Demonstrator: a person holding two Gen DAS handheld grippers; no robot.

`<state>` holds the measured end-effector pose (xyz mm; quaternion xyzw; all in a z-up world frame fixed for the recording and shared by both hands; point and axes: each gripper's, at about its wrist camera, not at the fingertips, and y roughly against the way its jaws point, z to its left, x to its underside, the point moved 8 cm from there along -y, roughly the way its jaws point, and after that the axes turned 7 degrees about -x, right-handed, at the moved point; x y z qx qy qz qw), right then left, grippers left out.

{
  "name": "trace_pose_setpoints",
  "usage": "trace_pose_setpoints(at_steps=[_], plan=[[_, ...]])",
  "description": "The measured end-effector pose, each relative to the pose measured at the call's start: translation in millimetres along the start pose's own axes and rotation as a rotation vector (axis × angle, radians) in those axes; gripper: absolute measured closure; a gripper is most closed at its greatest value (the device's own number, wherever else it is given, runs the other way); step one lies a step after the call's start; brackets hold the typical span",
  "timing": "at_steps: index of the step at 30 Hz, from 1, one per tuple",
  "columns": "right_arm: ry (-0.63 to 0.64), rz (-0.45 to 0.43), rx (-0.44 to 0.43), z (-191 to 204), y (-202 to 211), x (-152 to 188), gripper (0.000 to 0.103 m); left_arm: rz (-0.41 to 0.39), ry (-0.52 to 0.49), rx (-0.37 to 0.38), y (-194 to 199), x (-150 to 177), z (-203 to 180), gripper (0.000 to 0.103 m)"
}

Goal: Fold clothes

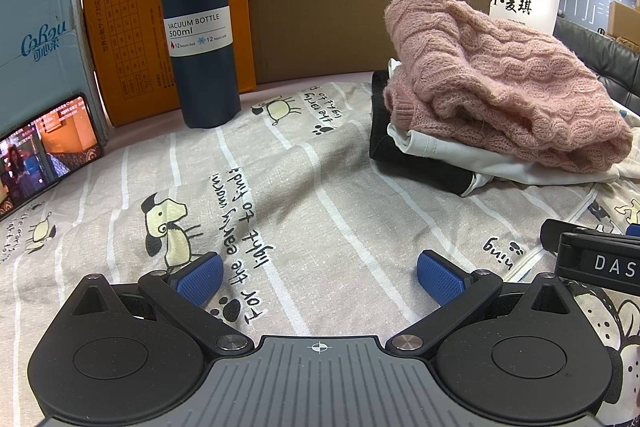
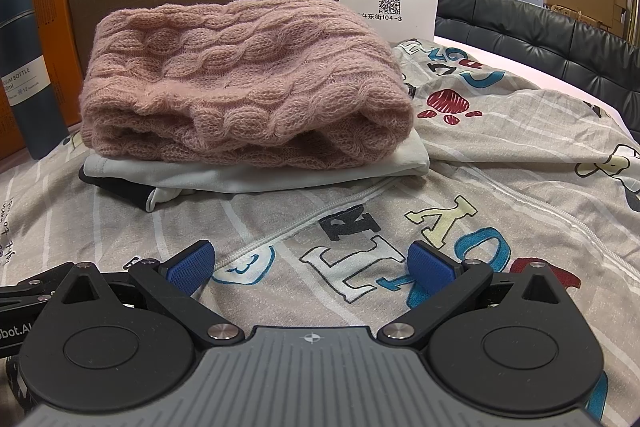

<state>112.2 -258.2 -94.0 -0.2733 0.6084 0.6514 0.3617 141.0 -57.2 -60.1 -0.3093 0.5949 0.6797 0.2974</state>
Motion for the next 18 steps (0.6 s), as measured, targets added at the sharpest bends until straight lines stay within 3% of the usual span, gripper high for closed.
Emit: trace_pose_setpoints(at_steps=[18], plan=[[-0.001,0.000,0.000,-0.5,-1.3,-0.5,0.000,0.000,0.000,-0.001,-0.2,-0.2,0.2,0.000]])
